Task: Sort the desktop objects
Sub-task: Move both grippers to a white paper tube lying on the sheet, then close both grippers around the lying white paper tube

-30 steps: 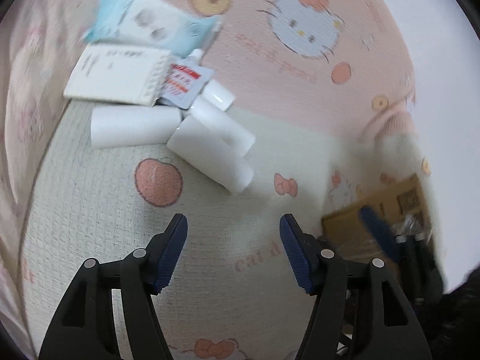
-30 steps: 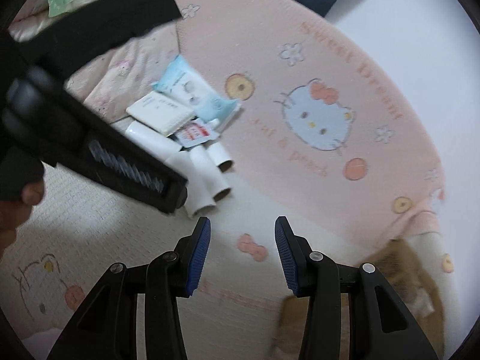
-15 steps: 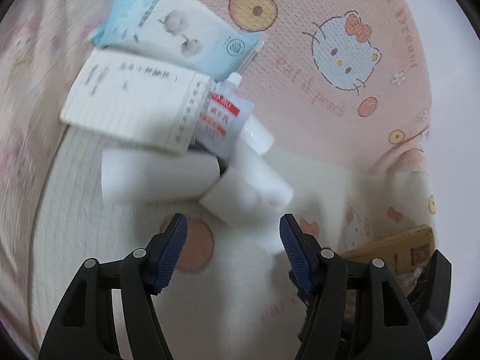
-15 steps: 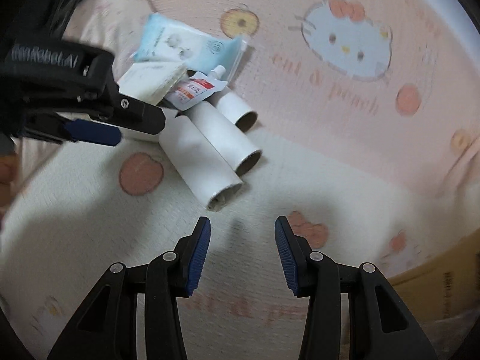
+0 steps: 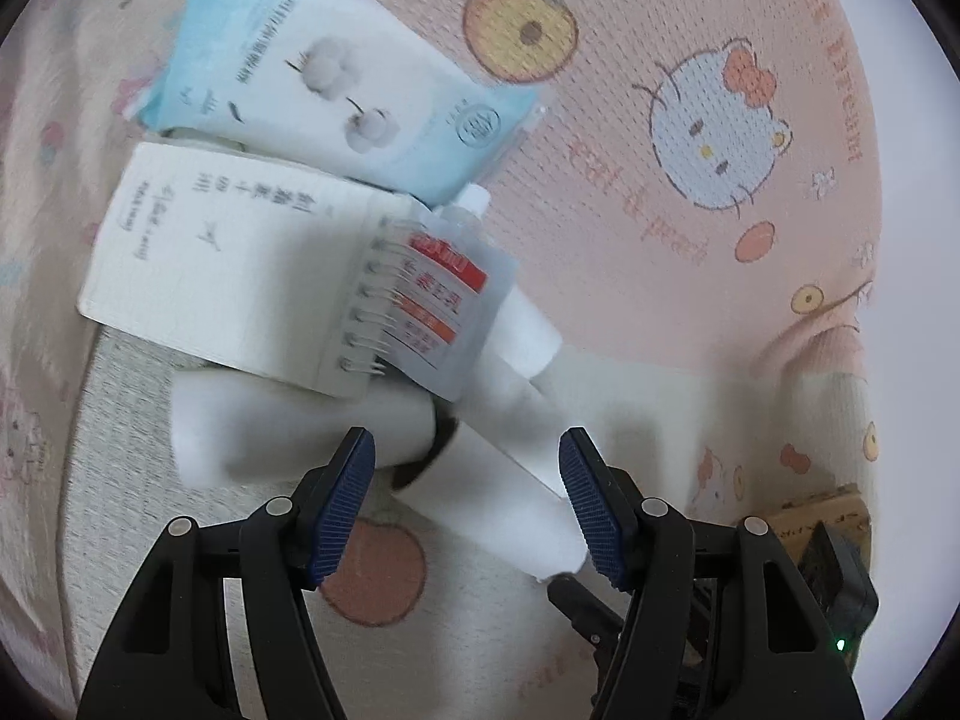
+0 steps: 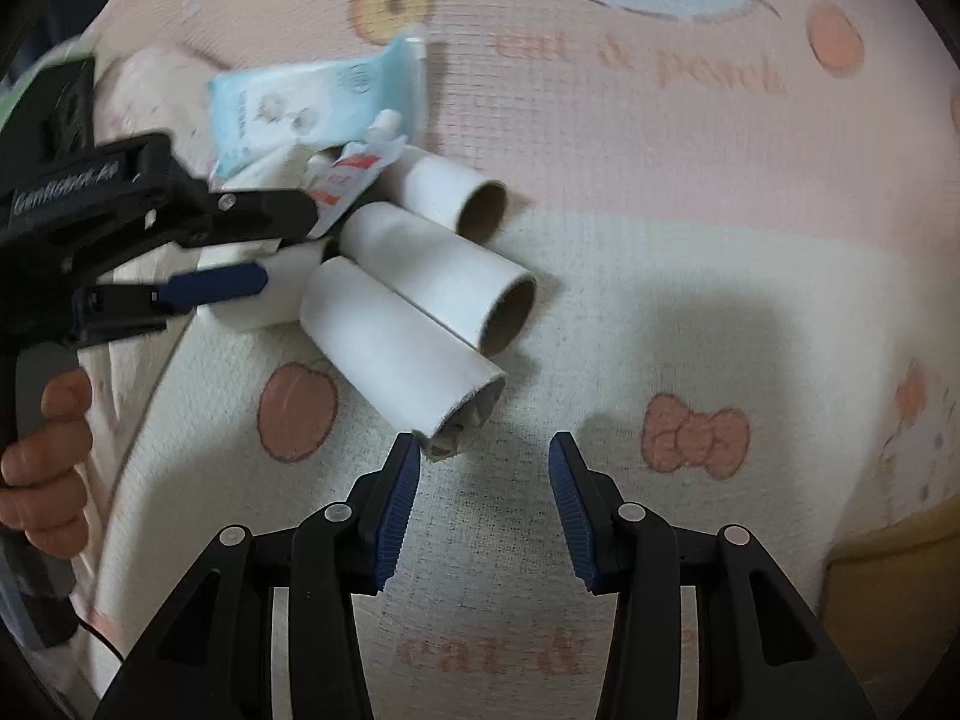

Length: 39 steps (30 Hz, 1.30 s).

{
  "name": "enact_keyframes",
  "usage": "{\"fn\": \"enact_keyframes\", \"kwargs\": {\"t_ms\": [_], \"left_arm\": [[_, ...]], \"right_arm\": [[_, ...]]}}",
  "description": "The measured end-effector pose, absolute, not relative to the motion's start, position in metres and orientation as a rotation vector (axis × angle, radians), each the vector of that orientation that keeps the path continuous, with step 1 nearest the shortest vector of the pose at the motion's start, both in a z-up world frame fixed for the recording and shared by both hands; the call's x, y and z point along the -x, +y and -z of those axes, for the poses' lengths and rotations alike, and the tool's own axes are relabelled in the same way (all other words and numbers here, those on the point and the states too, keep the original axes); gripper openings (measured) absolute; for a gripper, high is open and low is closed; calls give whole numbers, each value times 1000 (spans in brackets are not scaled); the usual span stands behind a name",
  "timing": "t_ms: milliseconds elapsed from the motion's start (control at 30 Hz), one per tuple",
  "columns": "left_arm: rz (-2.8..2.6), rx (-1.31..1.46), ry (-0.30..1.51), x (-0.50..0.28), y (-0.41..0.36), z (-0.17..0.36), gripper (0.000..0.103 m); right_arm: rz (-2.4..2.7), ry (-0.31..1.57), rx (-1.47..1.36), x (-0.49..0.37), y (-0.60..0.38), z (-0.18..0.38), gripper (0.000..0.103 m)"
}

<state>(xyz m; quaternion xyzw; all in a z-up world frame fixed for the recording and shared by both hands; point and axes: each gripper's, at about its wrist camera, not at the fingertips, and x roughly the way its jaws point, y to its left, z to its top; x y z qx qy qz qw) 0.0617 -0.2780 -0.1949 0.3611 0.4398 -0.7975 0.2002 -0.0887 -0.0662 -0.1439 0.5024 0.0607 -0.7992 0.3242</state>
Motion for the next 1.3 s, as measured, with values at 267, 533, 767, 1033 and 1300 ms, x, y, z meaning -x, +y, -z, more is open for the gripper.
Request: {"fn": "enact_keyframes", "kwargs": {"t_ms": [267,533,767,1033,1300], "left_arm": [[2196,-1089,1231,-40,-269,203,68],[2191,-1183,1255,-30,-261,209,56],[2238,-1225,1258,-24,-235,206,56],[2253,-1247,1322,-31,-222,206,56],[2294,-1335,1337,-28,-194,207,56]], "right_arm": [[2058,121,-1353,97,-65,144,42],[2016,88,-1383,105,-71,150,42],[2016,154,-1342,91,-72,149,42],[2029,136,-1379,90,-55,148,42],[2096,252,-1393,62,-31,141,42]]}}
